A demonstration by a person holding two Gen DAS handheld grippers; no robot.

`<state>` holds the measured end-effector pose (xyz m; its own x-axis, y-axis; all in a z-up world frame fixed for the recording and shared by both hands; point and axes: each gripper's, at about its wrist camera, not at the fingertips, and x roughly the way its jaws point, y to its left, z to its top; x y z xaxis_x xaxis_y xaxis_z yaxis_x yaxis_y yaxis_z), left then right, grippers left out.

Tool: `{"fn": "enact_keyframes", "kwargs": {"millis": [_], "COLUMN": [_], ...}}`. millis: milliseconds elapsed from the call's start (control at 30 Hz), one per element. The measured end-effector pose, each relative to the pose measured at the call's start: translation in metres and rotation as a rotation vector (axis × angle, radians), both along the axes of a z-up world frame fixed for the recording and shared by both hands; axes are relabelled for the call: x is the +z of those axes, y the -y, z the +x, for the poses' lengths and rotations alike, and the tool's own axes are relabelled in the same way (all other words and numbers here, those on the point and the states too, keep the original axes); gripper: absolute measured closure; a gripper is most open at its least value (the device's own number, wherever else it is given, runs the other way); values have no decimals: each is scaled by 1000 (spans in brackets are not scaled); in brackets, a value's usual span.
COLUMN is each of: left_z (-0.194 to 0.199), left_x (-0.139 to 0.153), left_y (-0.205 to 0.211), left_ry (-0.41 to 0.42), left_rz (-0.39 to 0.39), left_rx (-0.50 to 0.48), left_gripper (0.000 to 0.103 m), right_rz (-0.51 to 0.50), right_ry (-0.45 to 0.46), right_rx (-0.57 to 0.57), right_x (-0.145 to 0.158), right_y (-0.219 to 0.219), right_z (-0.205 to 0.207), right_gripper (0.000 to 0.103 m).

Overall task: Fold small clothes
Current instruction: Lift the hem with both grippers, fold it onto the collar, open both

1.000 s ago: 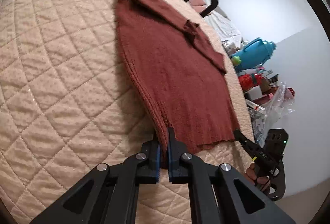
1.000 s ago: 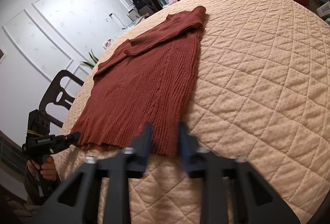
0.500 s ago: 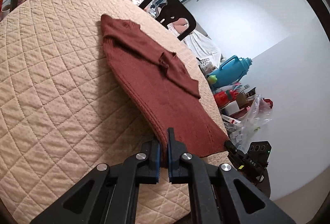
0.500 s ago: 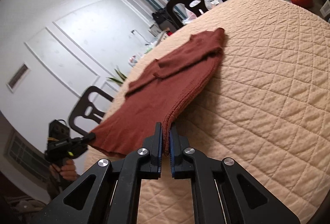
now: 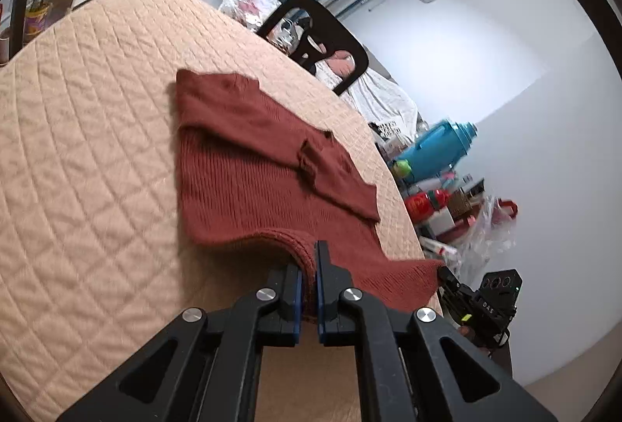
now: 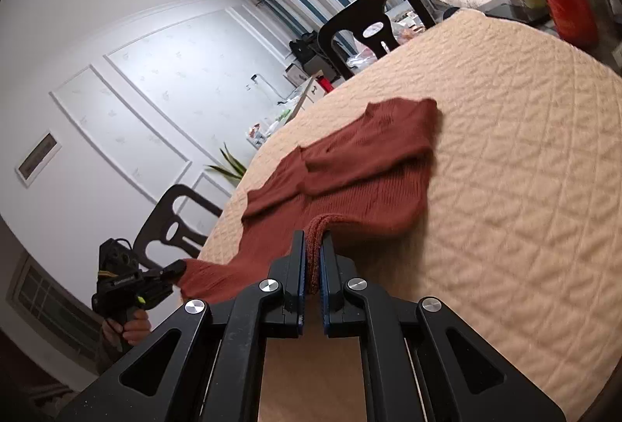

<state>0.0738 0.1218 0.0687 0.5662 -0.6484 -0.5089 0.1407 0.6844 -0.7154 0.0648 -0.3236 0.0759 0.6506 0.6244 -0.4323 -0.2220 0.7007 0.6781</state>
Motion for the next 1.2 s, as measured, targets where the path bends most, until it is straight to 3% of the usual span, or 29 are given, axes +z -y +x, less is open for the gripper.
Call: {"fn": "enact_keyframes", "kwargs": {"millis": [667,1200], "left_z": [105,186], "left_x": [16,-10], "left_y": [-3,-10], "left_ry": [-2,-119], "left_rz": [14,-9], "left_rx": [57,141], "left_gripper": [96,96], "right_rz": [-60,-91], "right_ry": [-20,-98], "right_rx": [-46,-74], "right_x": [26,13], "right_y": [-8,-16], "right_z": [107,184], "right_gripper": [98,97]}}
